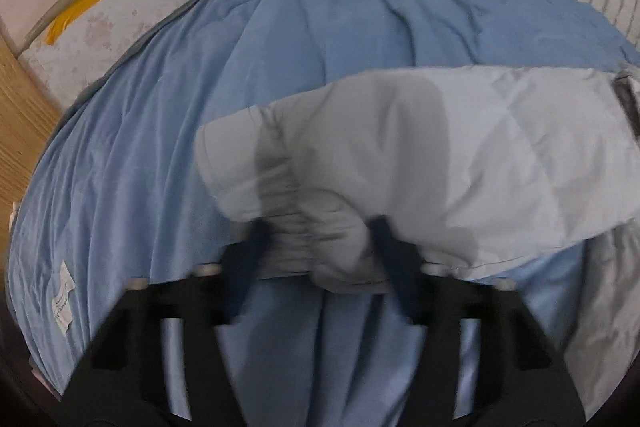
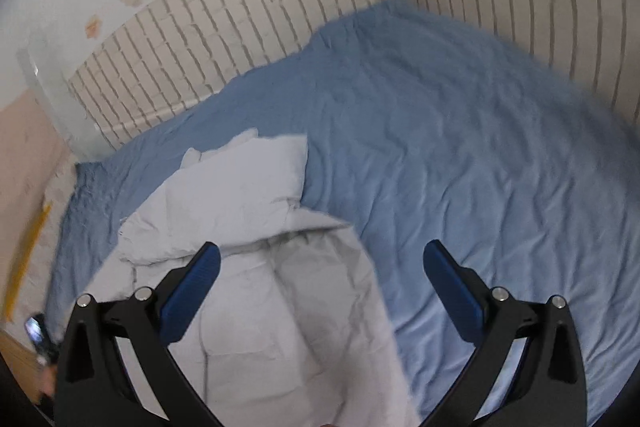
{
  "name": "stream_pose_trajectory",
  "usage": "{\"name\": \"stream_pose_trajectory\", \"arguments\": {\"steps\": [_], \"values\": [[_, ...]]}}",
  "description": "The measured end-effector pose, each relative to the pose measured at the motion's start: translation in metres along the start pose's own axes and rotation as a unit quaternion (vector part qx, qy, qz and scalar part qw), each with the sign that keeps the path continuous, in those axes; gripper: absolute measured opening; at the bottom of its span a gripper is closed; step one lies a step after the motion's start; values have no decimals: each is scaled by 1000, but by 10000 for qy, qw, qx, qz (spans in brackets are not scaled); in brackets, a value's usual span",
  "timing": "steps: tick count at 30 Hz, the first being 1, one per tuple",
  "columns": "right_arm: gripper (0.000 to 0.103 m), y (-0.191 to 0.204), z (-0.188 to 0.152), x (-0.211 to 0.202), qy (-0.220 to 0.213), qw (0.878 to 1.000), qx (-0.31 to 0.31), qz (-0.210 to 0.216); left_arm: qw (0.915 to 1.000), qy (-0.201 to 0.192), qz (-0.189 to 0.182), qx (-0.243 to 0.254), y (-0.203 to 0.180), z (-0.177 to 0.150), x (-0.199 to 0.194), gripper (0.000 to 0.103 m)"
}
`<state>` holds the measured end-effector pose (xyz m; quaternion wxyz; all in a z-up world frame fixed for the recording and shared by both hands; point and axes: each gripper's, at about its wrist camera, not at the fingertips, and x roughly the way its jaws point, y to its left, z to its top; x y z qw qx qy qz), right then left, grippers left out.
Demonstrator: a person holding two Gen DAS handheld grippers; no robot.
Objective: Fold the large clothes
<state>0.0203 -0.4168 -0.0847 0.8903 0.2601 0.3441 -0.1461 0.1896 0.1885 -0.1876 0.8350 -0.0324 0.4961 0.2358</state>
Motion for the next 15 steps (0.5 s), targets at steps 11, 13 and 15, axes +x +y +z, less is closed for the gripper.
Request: {"name": "stream_pose_trajectory", "arguments": {"steps": [11,13,15], "values": [[101,0,2,42,505,9984,87,258,9895,-1284,-665,-94,-8,33,-95,19],[101,-6,6,42,457,9984,211,273,9850,-1575,-663,240,-26,43,-118,19],[101,-12,11,42,419,9981,314,316,9810,-1749,-748,394,-46,60,-139,19]]}}
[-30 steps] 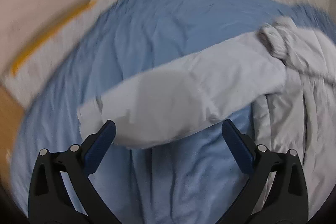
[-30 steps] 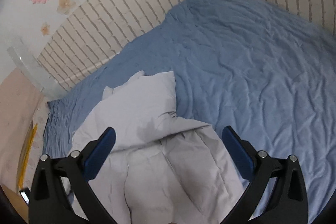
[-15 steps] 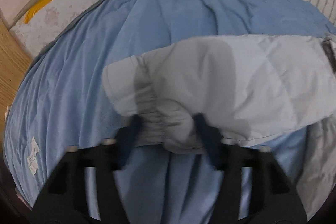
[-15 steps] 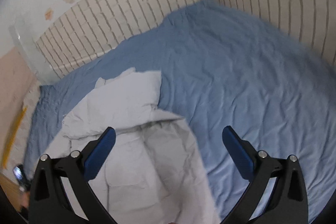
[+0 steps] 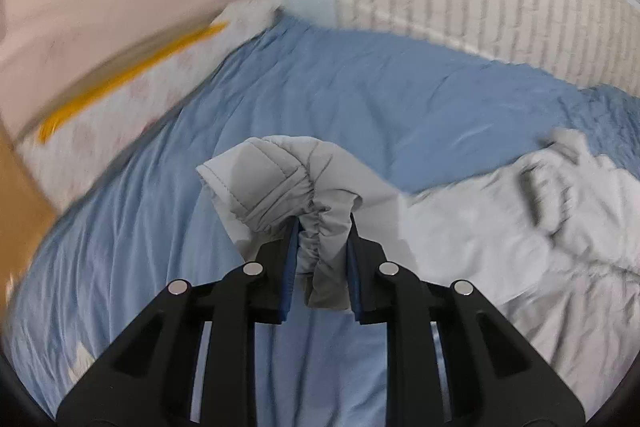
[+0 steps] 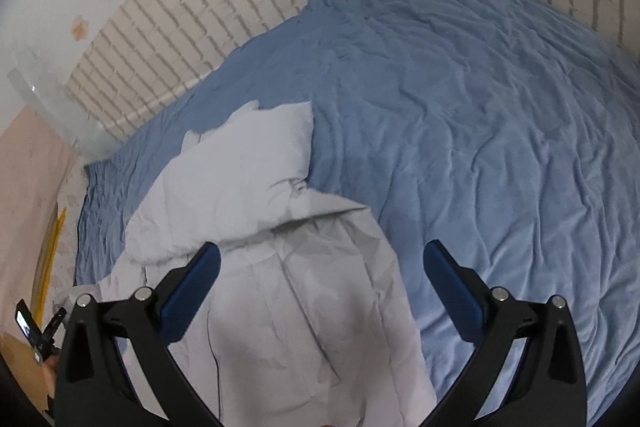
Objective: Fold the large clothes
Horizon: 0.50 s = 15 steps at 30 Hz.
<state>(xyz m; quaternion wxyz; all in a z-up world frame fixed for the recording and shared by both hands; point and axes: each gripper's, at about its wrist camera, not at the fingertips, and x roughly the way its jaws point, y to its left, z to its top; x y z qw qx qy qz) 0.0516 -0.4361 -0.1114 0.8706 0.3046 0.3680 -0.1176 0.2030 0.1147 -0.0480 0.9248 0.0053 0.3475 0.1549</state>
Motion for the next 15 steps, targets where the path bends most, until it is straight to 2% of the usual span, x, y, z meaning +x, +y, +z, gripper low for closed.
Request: {"name": "stream_pose_trajectory", "arguments": {"steps": [4,6,8,9,11,15], "values": [[101,1,9,6,2,9997,-247,61,9993,-166,-308,86,-49,46,-5,19],[101,3,12,8,-167,9971,-743,-94,9978,-308,-534,233,-81,53,-28,19],[101,0,12,11,-413,9921,-1095,-458,9940,-432,-855,530,-133,62,-41,19],[101,-4,14,13,-584,9894,-1177,-613,9914,-437,-1040,665,-159,62,-47,19],[101,-13,21,15,-864,9878,-1138,-612,9859,-388,-1368,887,-212,60,-54,20],[101,-24,39,24,-1465,9808,-1105,-663,9709,-259,-1894,1441,-315,32,-69,20]]}}
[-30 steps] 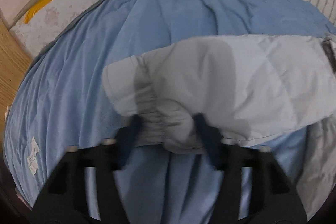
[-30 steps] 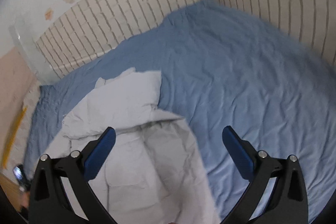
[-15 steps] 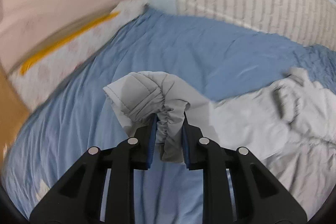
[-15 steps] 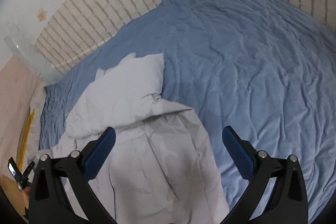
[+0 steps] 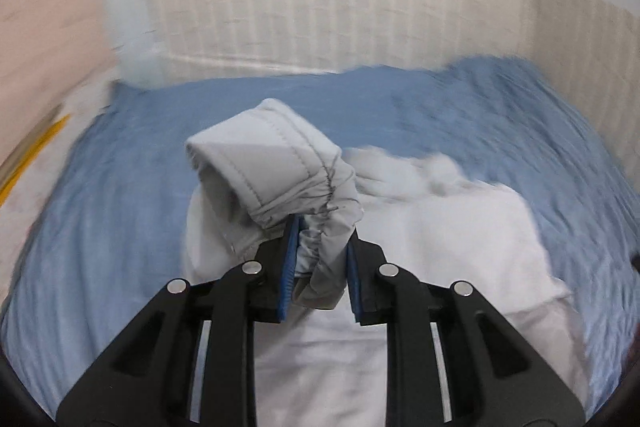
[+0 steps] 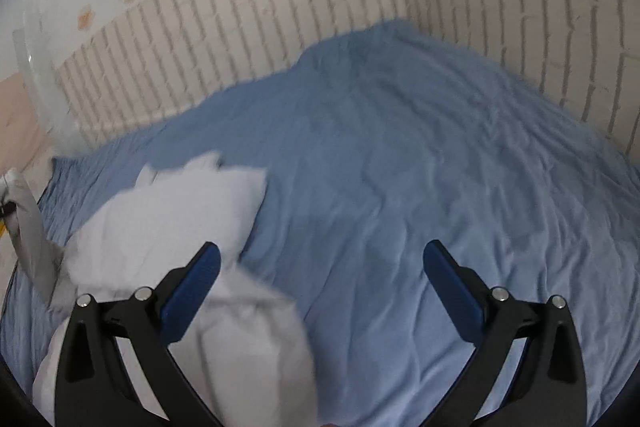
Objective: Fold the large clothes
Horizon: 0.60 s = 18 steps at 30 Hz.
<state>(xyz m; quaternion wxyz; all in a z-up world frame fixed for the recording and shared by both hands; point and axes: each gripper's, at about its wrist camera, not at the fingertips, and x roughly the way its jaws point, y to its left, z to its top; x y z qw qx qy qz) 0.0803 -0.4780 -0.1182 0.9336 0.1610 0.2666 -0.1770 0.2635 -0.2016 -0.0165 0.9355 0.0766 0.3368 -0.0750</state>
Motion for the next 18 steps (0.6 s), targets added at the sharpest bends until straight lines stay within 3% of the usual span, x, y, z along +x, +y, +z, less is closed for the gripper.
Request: {"name": "stream_pose_trajectory", "arguments": {"steps": [2,5,8,9,10,12,14,16,18], "values": [[101,5,1,0,-389,9983,-429,-65,9994,93,-168,287,-41,-8,8,21],[101,12,-3,-3,-806,9907,-1052,-304,9974,300,-126,637,-84,-22,22,23],[101,10,2,-1,-761,9921,-955,-295,9968,528,-170,577,-110,-25,43,29],[101,9,4,-2,-763,9928,-880,-265,9968,557,-152,552,-121,-21,55,58],[101,8,6,-4,-782,9929,-856,-256,9968,526,-421,424,-129,-23,54,95],[101,9,12,-12,-884,9913,-905,-354,9980,224,-477,349,-131,-36,30,100],[101,9,14,-17,-930,9892,-963,-592,9970,55,-328,701,-142,-43,13,100],[101,9,21,-18,-765,9875,-908,-1040,9942,-98,-192,1054,-149,-48,0,100],[101,9,27,-18,-569,9831,-719,-1583,9935,-286,-159,1094,-141,-50,-18,100]]}}
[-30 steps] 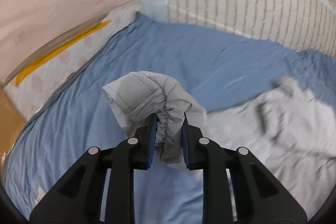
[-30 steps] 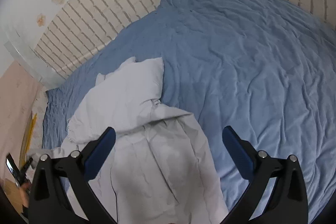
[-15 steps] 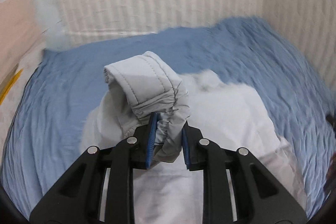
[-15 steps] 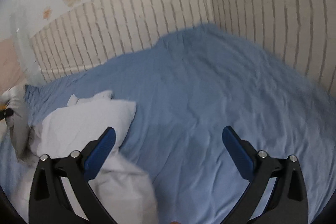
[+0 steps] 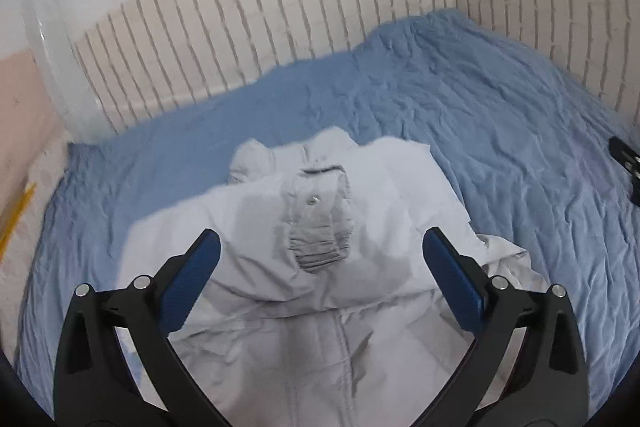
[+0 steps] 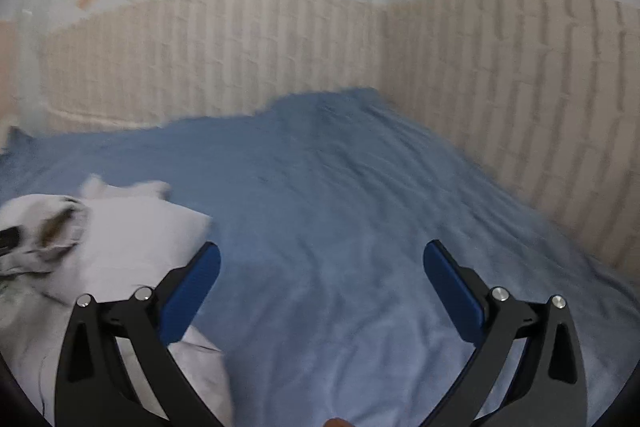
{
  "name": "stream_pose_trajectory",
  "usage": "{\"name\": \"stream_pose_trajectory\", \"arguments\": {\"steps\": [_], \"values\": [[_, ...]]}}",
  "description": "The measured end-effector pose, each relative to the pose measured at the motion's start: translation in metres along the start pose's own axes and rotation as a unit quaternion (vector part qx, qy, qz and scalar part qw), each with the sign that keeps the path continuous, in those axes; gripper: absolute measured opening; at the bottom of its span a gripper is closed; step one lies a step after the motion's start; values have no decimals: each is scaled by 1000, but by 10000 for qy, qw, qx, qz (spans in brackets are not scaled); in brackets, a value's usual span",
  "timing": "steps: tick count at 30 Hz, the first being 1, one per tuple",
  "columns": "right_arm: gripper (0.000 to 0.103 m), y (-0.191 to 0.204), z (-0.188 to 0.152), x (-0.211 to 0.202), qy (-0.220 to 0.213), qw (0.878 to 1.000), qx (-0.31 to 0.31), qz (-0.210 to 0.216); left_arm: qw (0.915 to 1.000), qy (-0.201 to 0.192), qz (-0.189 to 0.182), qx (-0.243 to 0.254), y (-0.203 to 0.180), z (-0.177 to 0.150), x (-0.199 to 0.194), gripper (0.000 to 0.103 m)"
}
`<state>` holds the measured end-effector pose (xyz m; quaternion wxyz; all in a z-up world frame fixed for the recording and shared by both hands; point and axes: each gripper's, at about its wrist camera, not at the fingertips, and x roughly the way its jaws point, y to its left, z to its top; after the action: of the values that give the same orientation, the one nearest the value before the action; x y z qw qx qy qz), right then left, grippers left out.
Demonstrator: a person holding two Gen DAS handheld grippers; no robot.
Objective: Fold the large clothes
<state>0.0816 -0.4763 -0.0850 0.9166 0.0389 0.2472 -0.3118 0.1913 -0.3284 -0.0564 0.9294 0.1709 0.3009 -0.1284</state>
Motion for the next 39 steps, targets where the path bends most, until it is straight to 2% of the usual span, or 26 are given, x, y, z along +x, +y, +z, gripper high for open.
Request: {"name": "stream_pose_trajectory", "arguments": {"steps": [2,5,7,9,11,12,14,15,18,20,23,25,27,30,33,35,36,37,38,39], "values": [[101,0,6,0,188,9977,92,-650,9998,-133,-62,-122,17,-7,-16,100],[101,3,10,-8,96,9932,67,-1161,9996,-205,45,-204,57,-22,-36,100],[101,6,8,-13,26,9917,15,-1284,9990,-249,358,-40,94,-43,-53,100],[101,16,6,-15,97,9974,-132,-705,9956,-311,879,87,132,-72,-61,100],[101,36,1,-16,275,9988,-369,165,9915,-180,1288,-104,171,-97,-63,100],[101,47,-3,-18,307,9968,-481,557,9903,-132,1357,-253,187,-106,-64,100],[101,76,-16,-25,391,9875,-782,1313,9849,-176,1455,-919,236,-132,-71,100],[101,87,-20,-28,469,9837,-864,1509,9817,-166,1496,-1166,250,-138,-71,100],[101,125,-30,-34,755,9680,-860,2232,9726,-257,1207,-1968,299,-141,-64,100],[101,146,-30,-37,844,9675,-829,2237,9647,-321,1082,-2378,320,-138,-58,100],[95,171,-29,-44,823,9666,-630,2343,9599,-490,692,-2672,338,-140,-52,100],[87,195,-23,-43,844,9678,-613,2290,9607,-479,845,-2599,345,-144,-47,100],[87,219,-21,-40,860,9717,-604,2115,9599,-380,1002,-2591,353,-149,-41,100],[87,252,-15,-29,978,9722,-438,2083,9527,-244,984,-2866,369,-156,-31,100],[87,295,-13,-17,1091,9729,-1048,1746,9517,-132,1256,-2798,369,-159,-26,100],[75,313,-16,-8,1212,9685,-1383,1678,9509,-102,1486,-2713,371,-160,-25,100],[43,316,-16,-4,1330,9655,-1421,1729,9490,-91,1556,-2742,374,-160,-24,100],[20,317,-15,-2,1368,9656,-1428,1685,9477,-90,1561,-2781,375,-160,-24,100],[13,316,-13,-3,1245,9682,-1481,1588,9465,-95,1542,-2833,376,-161,-24,100],[11,315,-11,-5,1088,9704,-1618,1426,9459,-97,1472,-2891,376,-161,-22,100]]}}
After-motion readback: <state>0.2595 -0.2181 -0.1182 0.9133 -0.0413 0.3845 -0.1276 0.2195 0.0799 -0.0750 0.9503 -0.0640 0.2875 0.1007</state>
